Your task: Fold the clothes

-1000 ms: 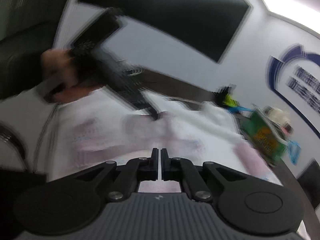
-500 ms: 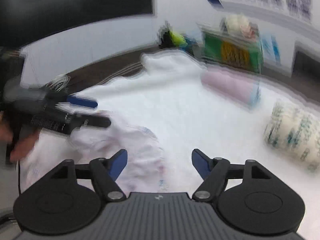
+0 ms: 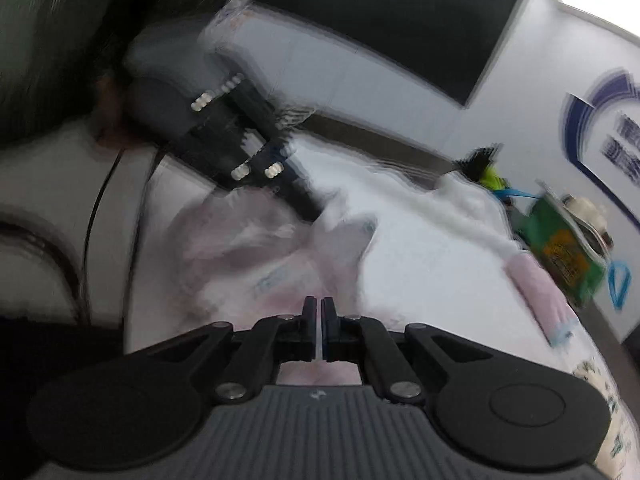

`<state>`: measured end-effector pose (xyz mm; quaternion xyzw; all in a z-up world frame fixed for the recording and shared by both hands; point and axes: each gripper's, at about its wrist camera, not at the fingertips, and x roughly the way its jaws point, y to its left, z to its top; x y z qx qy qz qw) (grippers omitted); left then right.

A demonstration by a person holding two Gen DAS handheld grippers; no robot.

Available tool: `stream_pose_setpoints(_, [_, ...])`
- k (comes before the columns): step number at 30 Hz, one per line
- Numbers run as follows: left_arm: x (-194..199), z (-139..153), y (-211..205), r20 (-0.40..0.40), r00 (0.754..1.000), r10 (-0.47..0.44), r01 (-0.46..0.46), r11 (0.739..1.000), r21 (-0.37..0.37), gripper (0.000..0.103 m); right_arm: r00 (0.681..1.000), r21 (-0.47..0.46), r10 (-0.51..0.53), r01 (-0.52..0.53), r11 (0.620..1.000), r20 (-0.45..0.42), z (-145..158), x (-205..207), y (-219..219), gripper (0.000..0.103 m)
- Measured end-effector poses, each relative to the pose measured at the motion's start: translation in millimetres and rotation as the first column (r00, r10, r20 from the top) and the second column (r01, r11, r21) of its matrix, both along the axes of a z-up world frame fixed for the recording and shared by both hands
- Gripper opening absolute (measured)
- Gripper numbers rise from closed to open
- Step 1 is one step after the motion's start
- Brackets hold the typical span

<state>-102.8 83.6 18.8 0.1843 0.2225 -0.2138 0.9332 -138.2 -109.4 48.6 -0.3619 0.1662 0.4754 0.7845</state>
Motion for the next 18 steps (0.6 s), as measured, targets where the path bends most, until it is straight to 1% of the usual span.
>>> stream_pose_setpoints(1, [-1.5, -4.2, 6.0, -0.022, 1.0, 0.01, -0.011, 1.0, -0.013, 0.014, 1.0, -0.046, 0.014, -0.013, 0.999, 0.011, -8.2, -7.0, 2.9, 0.004])
stream_pose_setpoints(3, [-2.1, -5.3, 23.8, -0.078, 0.996, 0.037, -0.044, 0.995, -0.089, 0.015, 1.0, -0.041, 0.012, -0.013, 0.999, -0.02, -8.1, -9.0, 1.7, 0.004])
stream_pose_setpoints(4, [-4.3, -3.4, 32.3, -0.086, 0.995, 0.055, -0.065, 0.99, -0.129, 0.015, 0.998, 0.004, 0.024, -0.024, 1.0, -0.059, -0.4, -8.0, -5.7, 0.006])
stream_pose_setpoints(5, [-8.0, 0.4, 40.4, -0.079, 0.994, 0.077, -0.09, 0.981, -0.17, 0.018, 0.996, 0.056, 0.032, -0.027, 0.998, -0.089, 8.2, -6.2, -11.8, 0.018])
stream_pose_setpoints(6, [-11.6, 4.2, 48.5, -0.073, 0.992, 0.1, -0.113, 0.971, -0.212, 0.021, 0.994, 0.125, 0.022, -0.008, 0.992, -0.109, 19.1, -2.8, -18.9, 0.032])
stream_pose_setpoints(7, [-15.0, 6.8, 54.0, -0.071, 0.99, 0.124, -0.138, 0.961, -0.241, 0.03, 0.991, 0.192, 0.014, 0.012, 0.981, -0.13, 29.8, 0.5, -26.0, 0.064])
stream_pose_setpoints(8, [-18.1, 8.5, 57.5, -0.072, 0.986, 0.149, -0.163, 0.951, -0.262, 0.033, 0.99, 0.251, 0.012, 0.024, 0.968, -0.142, 38.3, 0.8, -32.5, 0.082])
stream_pose_setpoints(9, [-20.2, 9.9, 59.6, -0.078, 0.984, 0.161, -0.177, 0.942, -0.286, 0.035, 0.988, 0.307, 0.012, 0.036, 0.951, -0.154, 46.5, 1.2, -38.6, 0.083])
stream_pose_setpoints(10, [-21.6, 10.9, 60.7, -0.088, 0.983, 0.163, -0.183, 0.932, -0.313, 0.037, 0.984, 0.327, 0.04, 0.02, 0.945, -0.175, 50.1, 1.4, -37.9, 0.083])
stream_pose_setpoints(11, [-23.0, 12.0, 61.9, -0.099, 0.981, 0.164, -0.189, 0.922, -0.339, 0.039, 0.982, 0.323, 0.066, -0.005, 0.946, -0.178, 49.6, 4.4, -32.4, 0.086])
stream_pose_setpoints(12, [-26.9, 12.0, 60.4, -0.105, 0.981, 0.165, -0.192, 0.915, -0.354, 0.04, 0.985, 0.289, 0.079, -0.032, 0.957, -0.153, 42.7, 10.0, -18.2, 0.089])
stream_pose_setpoints(13, [-29.7, 12.3, 56.8, -0.102, 0.981, 0.168, -0.193, 0.916, -0.353, 0.04, 0.987, 0.254, 0.093, -0.057, 0.965, -0.129, 35.8, 15.7, -4.1, 0.097])
stream_pose_setpoints(14, [-30.3, 13.4, 53.2, -0.095, 0.98, 0.173, -0.195, 0.918, -0.345, 0.042, 0.988, 0.218, 0.106, -0.081, 0.973, -0.108, 29.0, 21.3, 10.2, 0.097])
stream_pose_setpoints(16, [-36.8, 15.4, 50.3, -0.092, 0.978, 0.189, -0.209, 0.922, -0.325, 0.042, 0.984, 0.139, 0.114, -0.094, 0.986, -0.14, 15.7, 32.4, 39.0, 0.097])
stream_pose_setpoints(18, [-43.3, 14.1, 51.0, -0.105, 0.972, 0.208, -0.232, 0.914, -0.332, 0.042, 0.968, 0.112, 0.16, -0.14, 0.984, -0.194, 6.3, 35.1, 53.4, 0.097])
